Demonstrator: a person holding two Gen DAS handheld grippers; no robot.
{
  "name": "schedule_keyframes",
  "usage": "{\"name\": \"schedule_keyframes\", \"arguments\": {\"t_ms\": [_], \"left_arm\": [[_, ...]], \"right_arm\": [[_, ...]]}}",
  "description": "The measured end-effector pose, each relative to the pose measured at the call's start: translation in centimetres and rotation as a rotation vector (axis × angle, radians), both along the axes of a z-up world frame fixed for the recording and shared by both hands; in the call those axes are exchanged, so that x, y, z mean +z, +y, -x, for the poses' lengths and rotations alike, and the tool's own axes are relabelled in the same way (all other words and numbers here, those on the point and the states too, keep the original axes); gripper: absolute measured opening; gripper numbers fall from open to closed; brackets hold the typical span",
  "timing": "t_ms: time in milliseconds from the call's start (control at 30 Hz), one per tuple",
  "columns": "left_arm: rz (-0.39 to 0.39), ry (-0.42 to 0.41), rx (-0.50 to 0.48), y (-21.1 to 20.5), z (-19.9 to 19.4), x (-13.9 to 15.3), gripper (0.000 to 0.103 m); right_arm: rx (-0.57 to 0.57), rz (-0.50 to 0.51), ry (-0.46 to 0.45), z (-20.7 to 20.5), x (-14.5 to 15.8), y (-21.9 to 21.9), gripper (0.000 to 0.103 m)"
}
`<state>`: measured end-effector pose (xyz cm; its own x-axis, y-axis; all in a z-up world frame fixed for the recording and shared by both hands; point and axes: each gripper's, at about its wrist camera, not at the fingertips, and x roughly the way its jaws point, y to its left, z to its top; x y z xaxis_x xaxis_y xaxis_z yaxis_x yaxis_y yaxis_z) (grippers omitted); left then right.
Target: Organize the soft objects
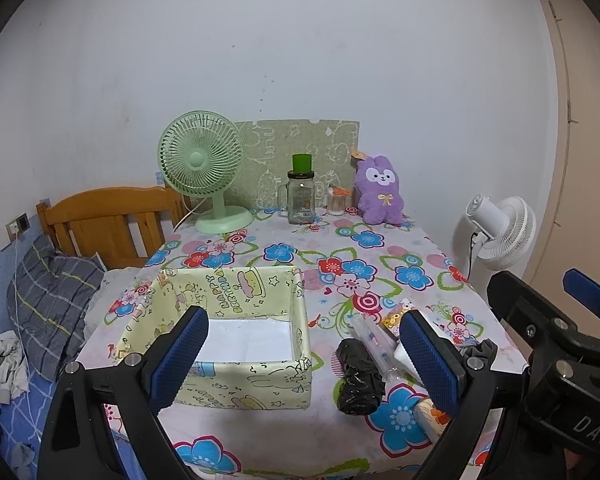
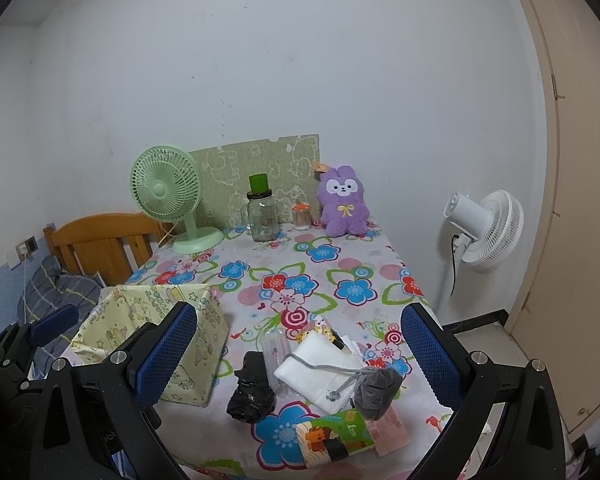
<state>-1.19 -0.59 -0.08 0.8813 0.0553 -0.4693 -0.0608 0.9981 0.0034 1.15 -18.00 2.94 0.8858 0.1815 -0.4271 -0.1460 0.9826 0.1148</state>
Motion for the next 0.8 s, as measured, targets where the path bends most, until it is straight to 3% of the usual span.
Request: {"name": "schedule_keyframes", "arguments": {"t_ms": [467,800], "left_arm": [[0.0,0.027,-0.048,-1.7,0.0,-2.1,0.089],[-0.019,0.01,-0.08,-4.1,0.2,-4.1,0.088]], "right_arm": [[0.0,0.002,0.017,0.3,-1.5,-0.7,0.102],[0.01,0.0,0.032,0.6,-3.8,-1.7,0.102]]}}
